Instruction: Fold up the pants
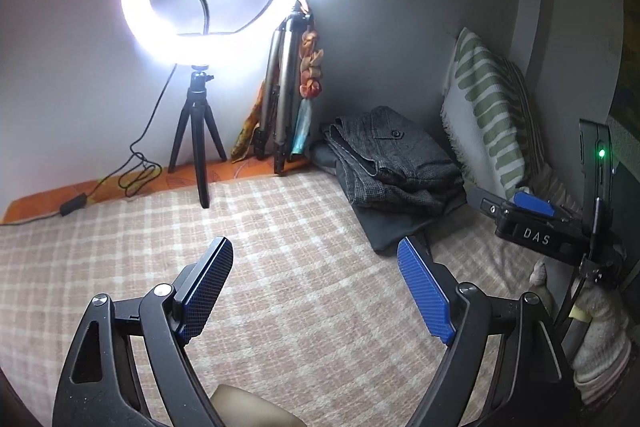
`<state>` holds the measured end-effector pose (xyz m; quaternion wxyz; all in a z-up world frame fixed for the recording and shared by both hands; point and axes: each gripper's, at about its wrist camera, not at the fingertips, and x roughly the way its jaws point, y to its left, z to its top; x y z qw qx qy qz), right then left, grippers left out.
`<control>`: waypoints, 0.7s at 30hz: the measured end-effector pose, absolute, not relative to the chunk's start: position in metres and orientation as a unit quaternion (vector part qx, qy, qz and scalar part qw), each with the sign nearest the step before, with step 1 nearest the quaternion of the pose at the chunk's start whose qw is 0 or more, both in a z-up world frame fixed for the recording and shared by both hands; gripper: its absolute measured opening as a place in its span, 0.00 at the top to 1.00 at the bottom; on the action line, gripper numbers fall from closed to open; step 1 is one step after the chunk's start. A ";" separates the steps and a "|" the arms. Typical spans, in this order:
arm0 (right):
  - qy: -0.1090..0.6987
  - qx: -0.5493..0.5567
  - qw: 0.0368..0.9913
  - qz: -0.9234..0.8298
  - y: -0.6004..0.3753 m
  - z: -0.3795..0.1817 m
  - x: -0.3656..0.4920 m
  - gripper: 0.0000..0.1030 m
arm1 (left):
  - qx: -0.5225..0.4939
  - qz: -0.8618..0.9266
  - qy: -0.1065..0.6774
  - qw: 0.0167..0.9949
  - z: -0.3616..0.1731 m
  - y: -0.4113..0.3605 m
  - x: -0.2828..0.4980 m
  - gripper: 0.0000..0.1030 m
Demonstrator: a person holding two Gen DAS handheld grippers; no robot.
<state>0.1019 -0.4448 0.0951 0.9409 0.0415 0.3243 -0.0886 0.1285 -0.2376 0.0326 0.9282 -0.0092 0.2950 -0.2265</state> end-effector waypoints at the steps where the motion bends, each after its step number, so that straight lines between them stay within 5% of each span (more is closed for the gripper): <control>1: 0.323 0.042 0.941 -0.089 -0.445 0.095 0.102 0.00 | -0.006 -0.224 0.295 0.929 0.033 -0.239 0.128 0.18; 8: 0.320 0.038 0.942 -0.093 -0.445 0.096 0.104 0.00 | -0.013 -0.209 0.288 0.934 0.034 -0.236 0.128 0.06; 21: 0.315 0.039 0.943 -0.099 -0.444 0.097 0.105 0.00 | -0.018 -0.201 0.288 0.936 0.036 -0.230 0.131 0.04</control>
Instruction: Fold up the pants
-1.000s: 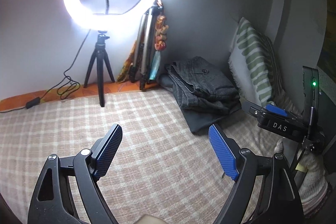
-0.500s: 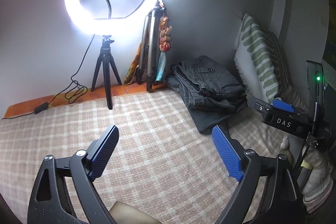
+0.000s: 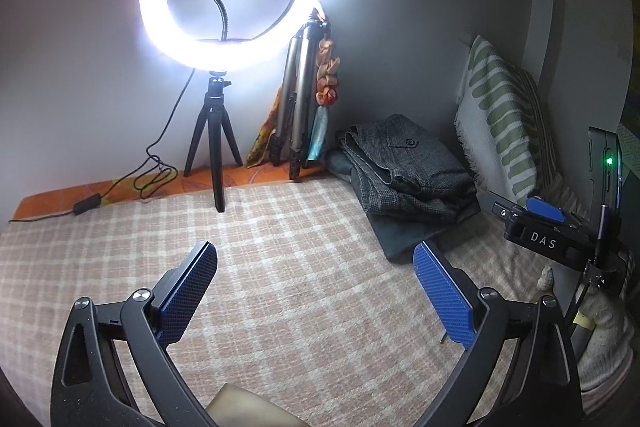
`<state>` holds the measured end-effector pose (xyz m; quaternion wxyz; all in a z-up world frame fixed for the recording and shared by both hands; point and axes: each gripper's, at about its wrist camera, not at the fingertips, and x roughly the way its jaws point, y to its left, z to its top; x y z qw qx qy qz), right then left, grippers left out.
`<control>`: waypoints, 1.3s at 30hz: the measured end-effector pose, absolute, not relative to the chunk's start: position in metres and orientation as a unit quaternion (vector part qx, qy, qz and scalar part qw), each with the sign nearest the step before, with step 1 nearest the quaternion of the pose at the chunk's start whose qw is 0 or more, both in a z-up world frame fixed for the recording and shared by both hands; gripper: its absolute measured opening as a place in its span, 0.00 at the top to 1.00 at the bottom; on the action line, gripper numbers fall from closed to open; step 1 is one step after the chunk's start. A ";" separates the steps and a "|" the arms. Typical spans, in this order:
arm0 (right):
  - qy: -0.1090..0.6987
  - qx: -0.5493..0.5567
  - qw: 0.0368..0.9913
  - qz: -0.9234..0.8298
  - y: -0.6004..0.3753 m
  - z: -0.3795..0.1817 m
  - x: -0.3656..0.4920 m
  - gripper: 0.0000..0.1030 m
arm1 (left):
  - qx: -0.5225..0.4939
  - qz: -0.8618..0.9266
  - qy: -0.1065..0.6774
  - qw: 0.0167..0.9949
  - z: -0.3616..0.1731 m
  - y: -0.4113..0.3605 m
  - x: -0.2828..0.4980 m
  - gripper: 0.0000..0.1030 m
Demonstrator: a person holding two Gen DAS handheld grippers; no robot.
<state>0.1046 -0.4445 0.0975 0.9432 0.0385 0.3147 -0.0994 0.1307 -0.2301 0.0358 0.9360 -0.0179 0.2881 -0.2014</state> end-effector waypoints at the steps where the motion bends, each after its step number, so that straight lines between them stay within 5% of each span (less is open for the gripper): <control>1: 0.315 0.040 0.943 -0.098 -0.445 0.097 0.105 0.00 | -0.019 -0.203 0.288 0.936 0.036 -0.230 0.131 0.04; 39: 0.318 0.050 0.942 -0.096 -0.440 0.096 0.108 0.00 | -0.013 -0.206 0.291 0.934 0.035 -0.233 0.127 0.04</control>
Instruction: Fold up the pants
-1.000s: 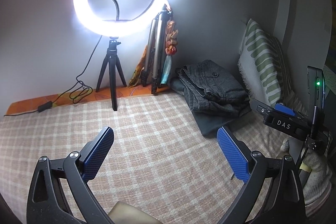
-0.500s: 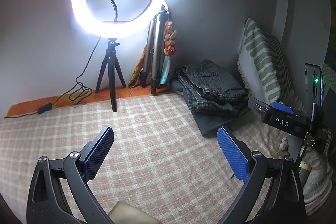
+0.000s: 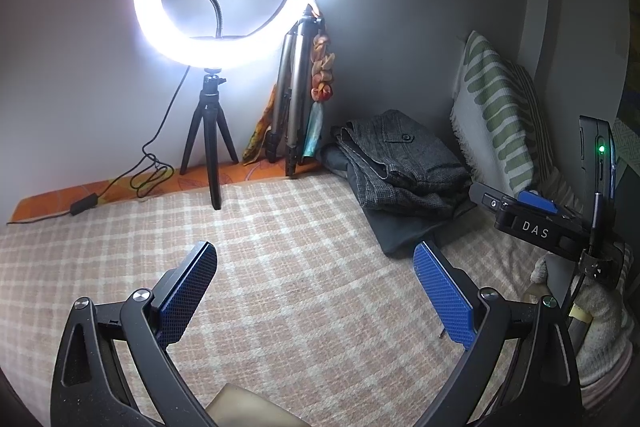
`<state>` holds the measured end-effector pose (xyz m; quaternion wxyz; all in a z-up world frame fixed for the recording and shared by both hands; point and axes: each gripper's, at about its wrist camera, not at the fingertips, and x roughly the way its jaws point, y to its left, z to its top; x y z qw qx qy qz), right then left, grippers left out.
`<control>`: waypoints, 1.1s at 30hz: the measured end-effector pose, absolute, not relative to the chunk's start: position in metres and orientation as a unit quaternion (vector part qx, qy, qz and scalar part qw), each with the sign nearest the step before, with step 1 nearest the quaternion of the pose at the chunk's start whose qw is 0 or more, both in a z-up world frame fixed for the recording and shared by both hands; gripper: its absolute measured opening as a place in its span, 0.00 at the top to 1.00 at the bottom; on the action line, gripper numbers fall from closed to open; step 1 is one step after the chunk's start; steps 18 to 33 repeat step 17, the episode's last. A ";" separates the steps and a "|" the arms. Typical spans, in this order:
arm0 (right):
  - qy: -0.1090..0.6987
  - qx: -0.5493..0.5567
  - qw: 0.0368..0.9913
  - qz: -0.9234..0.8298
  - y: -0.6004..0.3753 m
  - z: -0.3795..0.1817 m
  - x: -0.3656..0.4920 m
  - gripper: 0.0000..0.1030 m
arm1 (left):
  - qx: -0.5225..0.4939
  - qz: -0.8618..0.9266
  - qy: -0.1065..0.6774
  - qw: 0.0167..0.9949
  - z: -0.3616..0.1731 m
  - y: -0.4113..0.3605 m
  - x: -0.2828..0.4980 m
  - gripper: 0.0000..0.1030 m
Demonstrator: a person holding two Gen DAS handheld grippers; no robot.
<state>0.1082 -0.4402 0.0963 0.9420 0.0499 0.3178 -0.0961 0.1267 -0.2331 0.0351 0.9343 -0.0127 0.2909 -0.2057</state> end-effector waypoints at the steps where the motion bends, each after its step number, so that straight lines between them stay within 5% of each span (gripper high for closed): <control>1: 0.318 0.049 0.942 -0.096 -0.440 0.096 0.109 0.00 | -0.013 -0.205 0.291 0.934 0.035 -0.233 0.127 0.04; 33: 0.319 0.046 0.942 -0.094 -0.439 0.095 0.110 0.00 | -0.006 -0.207 0.283 0.936 0.034 -0.230 0.126 0.04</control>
